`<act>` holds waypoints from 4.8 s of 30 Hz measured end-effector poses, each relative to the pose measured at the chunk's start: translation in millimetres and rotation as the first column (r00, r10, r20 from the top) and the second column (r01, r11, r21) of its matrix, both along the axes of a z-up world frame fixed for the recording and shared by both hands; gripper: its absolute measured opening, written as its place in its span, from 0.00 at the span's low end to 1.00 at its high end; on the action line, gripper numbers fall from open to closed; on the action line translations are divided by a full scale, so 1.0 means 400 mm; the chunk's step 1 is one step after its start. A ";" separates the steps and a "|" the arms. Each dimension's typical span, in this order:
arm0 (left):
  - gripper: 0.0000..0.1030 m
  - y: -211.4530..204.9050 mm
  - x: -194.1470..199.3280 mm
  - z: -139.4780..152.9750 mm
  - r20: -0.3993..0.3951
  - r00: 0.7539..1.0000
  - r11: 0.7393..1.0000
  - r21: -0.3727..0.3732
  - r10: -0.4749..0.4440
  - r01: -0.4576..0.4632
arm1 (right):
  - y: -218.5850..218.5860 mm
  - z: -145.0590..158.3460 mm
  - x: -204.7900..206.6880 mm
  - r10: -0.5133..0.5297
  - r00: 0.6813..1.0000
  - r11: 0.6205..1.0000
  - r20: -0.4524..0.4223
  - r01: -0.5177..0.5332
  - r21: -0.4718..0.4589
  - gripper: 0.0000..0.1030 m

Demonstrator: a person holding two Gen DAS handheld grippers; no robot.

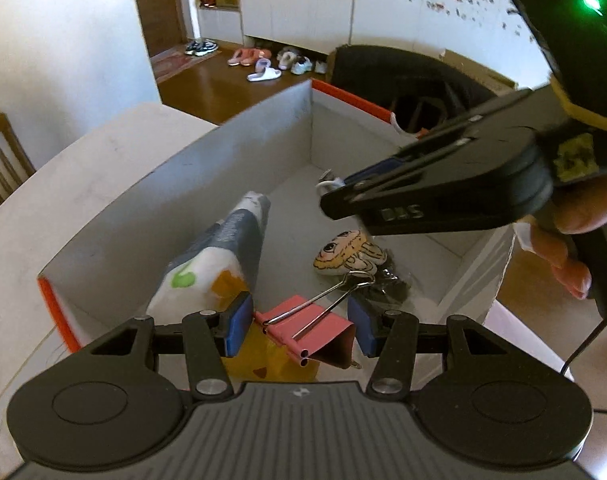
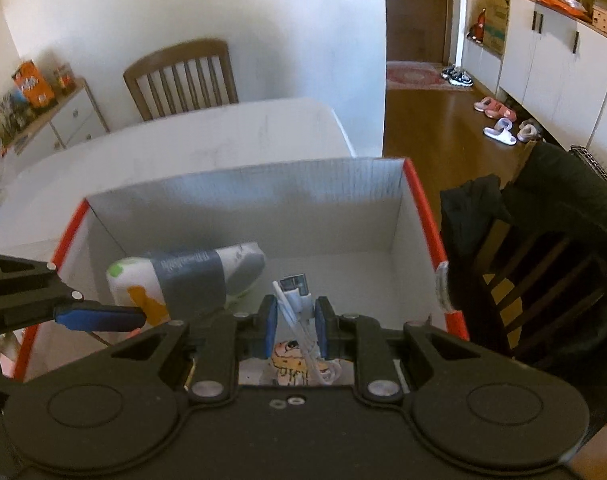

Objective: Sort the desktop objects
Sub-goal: 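Lower into the box and open right gripper while left gripper releases binder clip, then withdraw both open grippers from the shoebox back over the table items, then move left gripper to blueberry bread package while right gripper approaches pink sticky-note pad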

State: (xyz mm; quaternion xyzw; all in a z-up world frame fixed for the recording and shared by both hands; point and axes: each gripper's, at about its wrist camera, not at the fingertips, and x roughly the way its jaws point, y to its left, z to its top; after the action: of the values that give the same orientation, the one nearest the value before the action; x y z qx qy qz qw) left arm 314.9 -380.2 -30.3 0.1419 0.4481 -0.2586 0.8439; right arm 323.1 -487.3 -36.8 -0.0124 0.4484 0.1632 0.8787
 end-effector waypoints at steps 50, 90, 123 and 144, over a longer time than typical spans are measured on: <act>0.55 0.141 -0.119 0.109 0.043 0.992 0.971 -0.215 0.115 -0.103 | 0.003 0.112 -0.145 0.073 0.997 0.995 0.025 -0.075 0.068 0.62; 1.00 0.705 -0.377 0.042 0.098 0.911 0.909 -0.165 0.401 -0.383 | 0.451 0.100 -0.467 0.074 0.987 0.995 0.140 -0.082 0.051 0.89; 1.00 0.883 -0.347 -0.136 0.038 0.797 0.798 -0.040 0.603 -0.601 | 0.697 -0.080 -0.461 0.185 0.982 0.982 0.040 -0.186 0.016 0.89; 1.00 0.891 -0.343 -0.148 0.014 0.786 0.785 -0.057 0.618 -0.616 | 0.817 -0.150 -0.452 0.228 0.972 0.972 0.056 -0.224 -0.070 0.74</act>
State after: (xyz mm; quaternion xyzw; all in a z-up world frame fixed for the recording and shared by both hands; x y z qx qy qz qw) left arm 177.7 -24.0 -89.6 -0.0290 0.4497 0.0225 0.8924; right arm 142.3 -160.7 -96.9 -0.0963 0.4209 0.2472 0.8674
